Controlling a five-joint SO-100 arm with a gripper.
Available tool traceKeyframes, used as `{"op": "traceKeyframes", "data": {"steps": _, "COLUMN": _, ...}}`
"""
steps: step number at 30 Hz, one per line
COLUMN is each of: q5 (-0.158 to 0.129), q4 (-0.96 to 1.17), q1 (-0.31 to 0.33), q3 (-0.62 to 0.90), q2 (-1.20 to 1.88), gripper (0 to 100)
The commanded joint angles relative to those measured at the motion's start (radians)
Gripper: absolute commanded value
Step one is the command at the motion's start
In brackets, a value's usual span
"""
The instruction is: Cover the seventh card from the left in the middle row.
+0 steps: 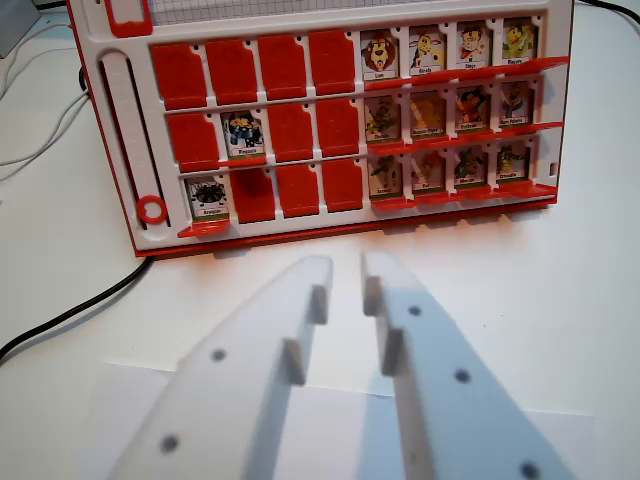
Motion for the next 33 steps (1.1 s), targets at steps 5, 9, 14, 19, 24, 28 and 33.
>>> {"op": "traceKeyframes", "data": {"steps": 5, "q5": 0.009, "q4": 0.0, "q1": -0.005, "q3": -0.041, "q2": 0.003, "gripper": 3}}
{"op": "traceKeyframes", "data": {"steps": 9, "q5": 0.008, "q4": -0.003, "q1": 0.002, "q3": -0.037, "q2": 0.003, "gripper": 3}}
{"op": "traceKeyframes", "data": {"steps": 14, "q5": 0.009, "q4": -0.008, "q1": 0.003, "q3": -0.035, "q2": 0.003, "gripper": 3}}
{"op": "traceKeyframes", "data": {"steps": 19, "q5": 0.008, "q4": -0.02, "q1": 0.014, "q3": -0.025, "q2": 0.003, "gripper": 3}}
{"op": "traceKeyframes", "data": {"steps": 24, "q5": 0.005, "q4": -0.029, "q1": 0.034, "q3": -0.015, "q2": 0.003, "gripper": 3}}
{"op": "traceKeyframes", "data": {"steps": 28, "q5": 0.005, "q4": -0.032, "q1": 0.054, "q3": -0.025, "q2": -0.015, "gripper": 3}}
{"op": "traceKeyframes", "data": {"steps": 33, "q5": 0.015, "q4": -0.107, "q1": 0.106, "q3": -0.054, "q2": -0.124, "gripper": 3}}
